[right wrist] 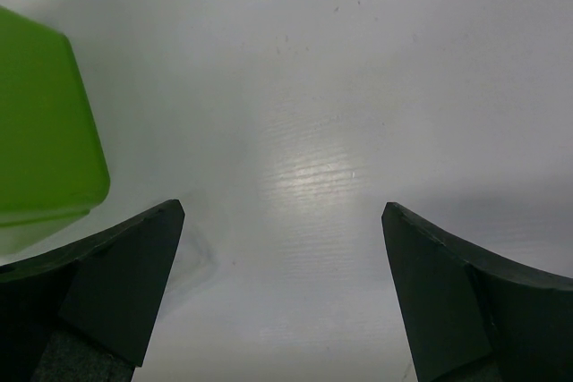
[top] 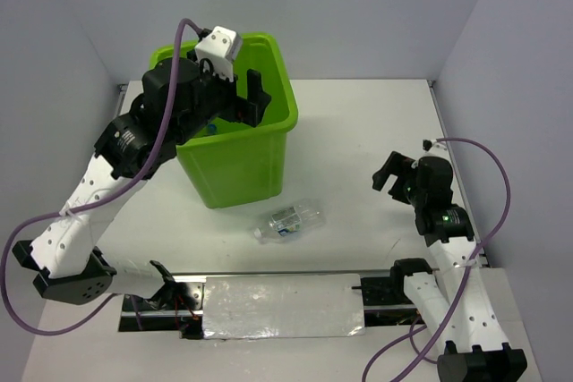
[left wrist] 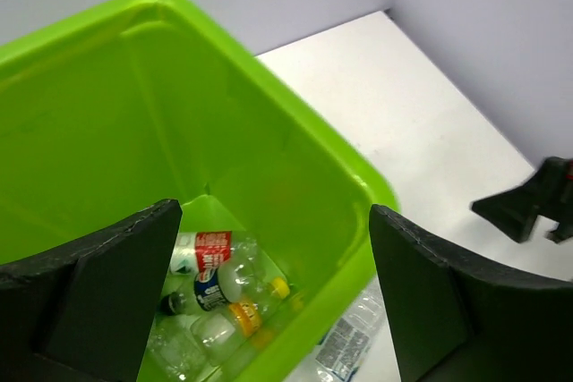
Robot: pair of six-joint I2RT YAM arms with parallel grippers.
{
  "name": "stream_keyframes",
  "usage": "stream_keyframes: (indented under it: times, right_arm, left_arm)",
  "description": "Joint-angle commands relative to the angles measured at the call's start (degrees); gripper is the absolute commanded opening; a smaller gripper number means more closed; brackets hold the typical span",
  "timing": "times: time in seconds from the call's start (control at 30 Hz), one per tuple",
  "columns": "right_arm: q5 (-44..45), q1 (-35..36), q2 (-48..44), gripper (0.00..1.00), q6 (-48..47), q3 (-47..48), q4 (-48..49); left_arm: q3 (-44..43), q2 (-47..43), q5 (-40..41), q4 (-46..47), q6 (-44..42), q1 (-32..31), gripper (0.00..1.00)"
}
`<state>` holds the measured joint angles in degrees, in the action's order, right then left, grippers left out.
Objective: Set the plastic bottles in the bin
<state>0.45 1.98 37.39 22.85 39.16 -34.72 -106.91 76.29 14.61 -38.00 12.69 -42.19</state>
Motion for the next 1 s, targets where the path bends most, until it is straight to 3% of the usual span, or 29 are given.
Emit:
stream_keyframes:
  times: [0.0,0.27,0.37,0.47,0.6,0.97]
  right_arm:
    - [-1.68,-0.31,-0.21,1.0,-1.14,-0.31,2.81]
    - [-1.5,-0.31,0.14,1.0,-1.05,-0.4,2.81]
    - [-1.85,-0.31,0.58,1.0,-1.14,-0.48,2.64]
    - [-1.77,-0.31,0.76,1.0,-0.97,-0.49,2.46]
    - [-1.94,-0.31,0.23,1.0,-0.88,-0.92,2.73]
    - [-1.68,-0.57,0.49,1.0,-0.7,-1.1,2.99]
  left_arm:
    - [-4.6,2.63,-4.16,0.12,-3.02,-2.18,0.99]
    - [-14.19,11.67,-1.26,-2.61,-7.93,-16.39,0.99]
    - [-13.68,12.83,-1.68,-1.21,-8.73,-21.42,0.99]
    - [-7.63,11.52,-3.27,2.13,-7.51,-22.93,0.99]
    - [7.05,9.32,-6.26,11.16,-5.48,-23.54,0.99]
    - [34.48,8.44,-3.45,22.79,-0.39,-25.39,0.99]
